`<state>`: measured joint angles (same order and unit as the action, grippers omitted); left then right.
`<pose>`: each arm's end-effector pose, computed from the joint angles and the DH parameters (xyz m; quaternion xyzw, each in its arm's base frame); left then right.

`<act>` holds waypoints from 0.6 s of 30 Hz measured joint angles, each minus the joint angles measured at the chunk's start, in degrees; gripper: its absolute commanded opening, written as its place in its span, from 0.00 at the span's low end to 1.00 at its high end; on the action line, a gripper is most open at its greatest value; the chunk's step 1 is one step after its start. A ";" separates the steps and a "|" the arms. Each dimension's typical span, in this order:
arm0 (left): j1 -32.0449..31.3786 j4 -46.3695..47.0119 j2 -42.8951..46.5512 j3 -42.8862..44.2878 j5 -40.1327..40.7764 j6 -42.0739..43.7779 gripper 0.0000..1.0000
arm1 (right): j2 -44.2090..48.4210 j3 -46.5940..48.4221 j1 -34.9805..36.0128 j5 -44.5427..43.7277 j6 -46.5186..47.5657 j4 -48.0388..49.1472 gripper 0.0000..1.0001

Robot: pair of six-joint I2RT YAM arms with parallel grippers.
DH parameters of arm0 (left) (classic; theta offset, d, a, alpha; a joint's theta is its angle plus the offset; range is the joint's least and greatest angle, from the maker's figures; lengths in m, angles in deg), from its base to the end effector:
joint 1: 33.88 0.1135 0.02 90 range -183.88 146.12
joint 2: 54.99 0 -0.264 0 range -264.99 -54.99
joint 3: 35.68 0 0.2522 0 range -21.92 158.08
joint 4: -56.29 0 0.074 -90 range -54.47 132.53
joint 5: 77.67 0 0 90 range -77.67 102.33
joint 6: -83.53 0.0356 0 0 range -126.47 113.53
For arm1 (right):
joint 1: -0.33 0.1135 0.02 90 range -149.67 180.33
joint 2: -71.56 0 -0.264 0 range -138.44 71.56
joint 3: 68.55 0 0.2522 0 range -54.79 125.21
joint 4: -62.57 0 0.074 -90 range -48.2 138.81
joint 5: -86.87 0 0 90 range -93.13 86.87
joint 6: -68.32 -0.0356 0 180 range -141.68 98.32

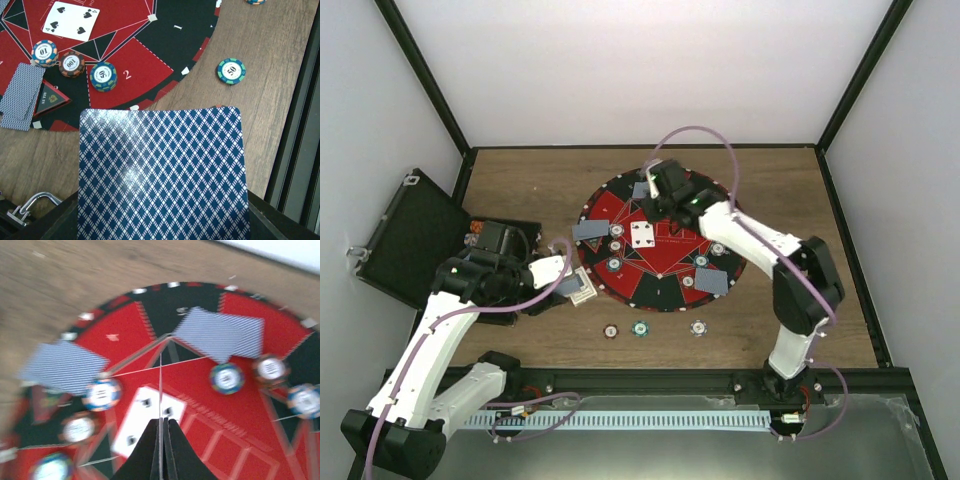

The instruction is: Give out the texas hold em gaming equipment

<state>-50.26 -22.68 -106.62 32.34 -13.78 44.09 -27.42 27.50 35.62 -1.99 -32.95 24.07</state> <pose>0.1365 -0.0565 0.2976 0.5666 0.7599 -0.1419 0.2852 0.3222 0.2289 0.2889 -0.1937 0.8907 0.1709 0.3742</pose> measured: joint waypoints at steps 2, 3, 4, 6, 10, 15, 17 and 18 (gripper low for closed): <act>0.00 0.00 0.00 0.00 0.13 -0.15 0.04 | -2.73 -2.38 2.78 -12.09 9.73 5.20 0.01; 0.00 0.00 0.02 0.00 0.17 -0.22 0.04 | -3.50 -4.20 3.87 -16.00 13.97 8.11 0.01; 0.00 -0.02 0.02 0.00 0.28 -0.35 0.04 | -4.17 -6.97 5.29 -20.28 19.39 12.59 0.01; 0.00 -0.02 0.02 0.00 0.37 -0.48 0.04 | -5.22 -12.85 7.50 -26.32 29.66 21.09 0.01; 0.00 -0.02 0.00 0.00 0.37 -0.72 0.04 | -6.25 -20.61 9.14 -30.67 44.35 34.77 0.01; 0.00 -0.04 0.02 0.00 0.37 -0.87 0.04 | -8.48 -22.38 8.70 -32.48 52.63 44.24 0.07; 0.00 -0.02 0.04 0.00 0.37 -0.85 0.04 | -9.11 -22.73 8.70 -32.41 53.09 44.81 0.12; 0.00 -0.02 0.07 0.00 0.37 -0.85 0.04 | -9.20 -22.95 8.79 -32.26 52.92 44.68 0.13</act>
<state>-50.26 -22.70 -106.56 32.34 -13.40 43.24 -36.62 4.55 44.41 -34.25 19.97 68.75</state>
